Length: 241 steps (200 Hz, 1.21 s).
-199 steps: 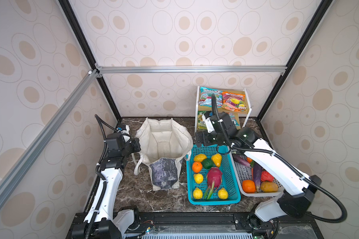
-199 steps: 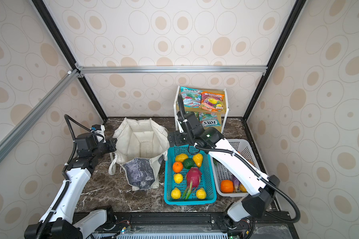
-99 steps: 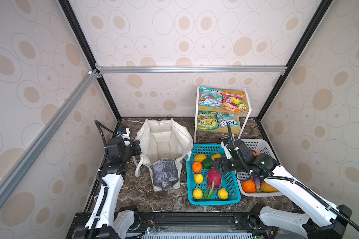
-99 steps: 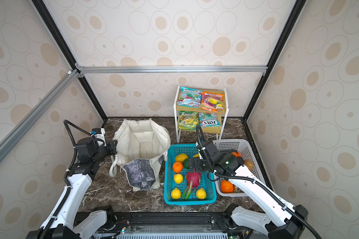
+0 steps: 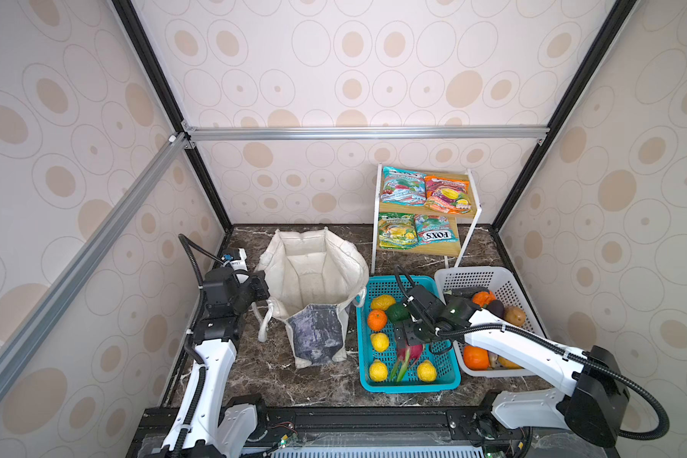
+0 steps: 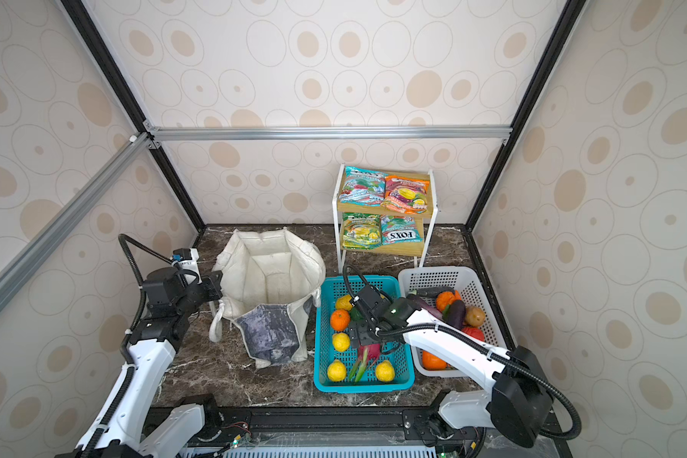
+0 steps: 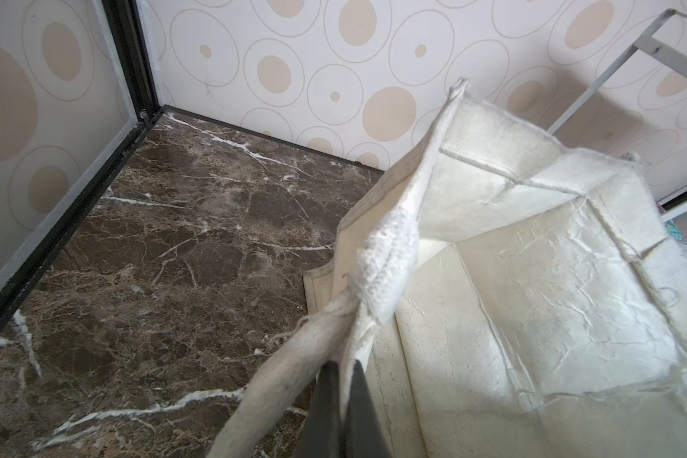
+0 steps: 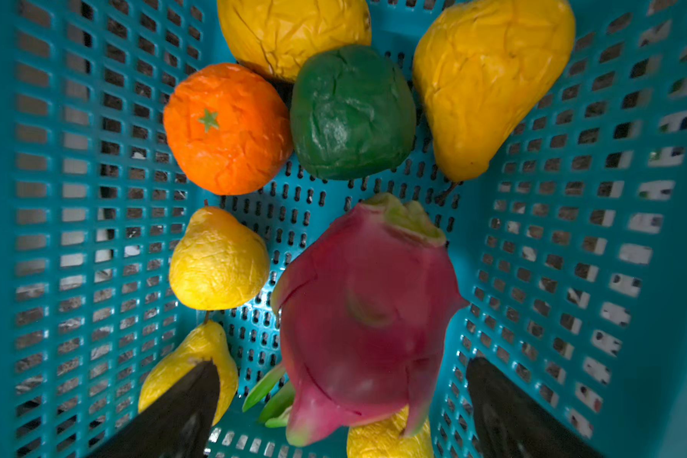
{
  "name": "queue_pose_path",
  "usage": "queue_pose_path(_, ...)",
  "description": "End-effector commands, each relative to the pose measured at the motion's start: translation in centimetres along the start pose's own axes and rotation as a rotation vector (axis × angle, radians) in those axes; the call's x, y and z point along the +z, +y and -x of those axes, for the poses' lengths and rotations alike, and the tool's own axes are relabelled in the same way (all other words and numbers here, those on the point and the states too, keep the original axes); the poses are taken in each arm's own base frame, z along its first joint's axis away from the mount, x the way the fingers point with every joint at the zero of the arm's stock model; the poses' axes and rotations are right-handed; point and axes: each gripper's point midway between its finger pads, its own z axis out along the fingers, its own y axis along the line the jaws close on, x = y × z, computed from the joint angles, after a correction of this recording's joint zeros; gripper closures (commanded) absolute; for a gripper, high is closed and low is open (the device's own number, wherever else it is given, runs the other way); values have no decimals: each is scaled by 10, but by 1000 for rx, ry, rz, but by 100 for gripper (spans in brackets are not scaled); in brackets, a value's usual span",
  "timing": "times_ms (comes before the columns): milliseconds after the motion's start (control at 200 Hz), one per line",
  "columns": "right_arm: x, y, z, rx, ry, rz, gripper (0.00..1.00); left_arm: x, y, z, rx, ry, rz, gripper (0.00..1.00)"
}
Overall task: Place the food into the grocery bag and tie it
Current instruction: 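Release the bag rim with the right gripper and move it over the teal basket, then grasp the pink dragon fruit in the teal basket with the right gripper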
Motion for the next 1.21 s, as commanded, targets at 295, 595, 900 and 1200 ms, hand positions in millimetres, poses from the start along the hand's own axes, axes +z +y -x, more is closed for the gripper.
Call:
queue_pose_path(295, 41, 4, -12, 1, 42, 2, 3, -1, 0, 6, 20, -17, 0, 100)
queue_pose_path(595, 47, -2, -13, -20, 52, -45, 24, -3, 0, 8, 25, -27, 5, 100)
queue_pose_path(900, -11, 0, 17, -52, -95, -31, 35, -4, 0, 9, 25, -28, 3, 100)
queue_pose_path(1200, -102, 20, 78, -121, -346, 58, 38, -3, -2, 8, 22, -25, -8, 100)
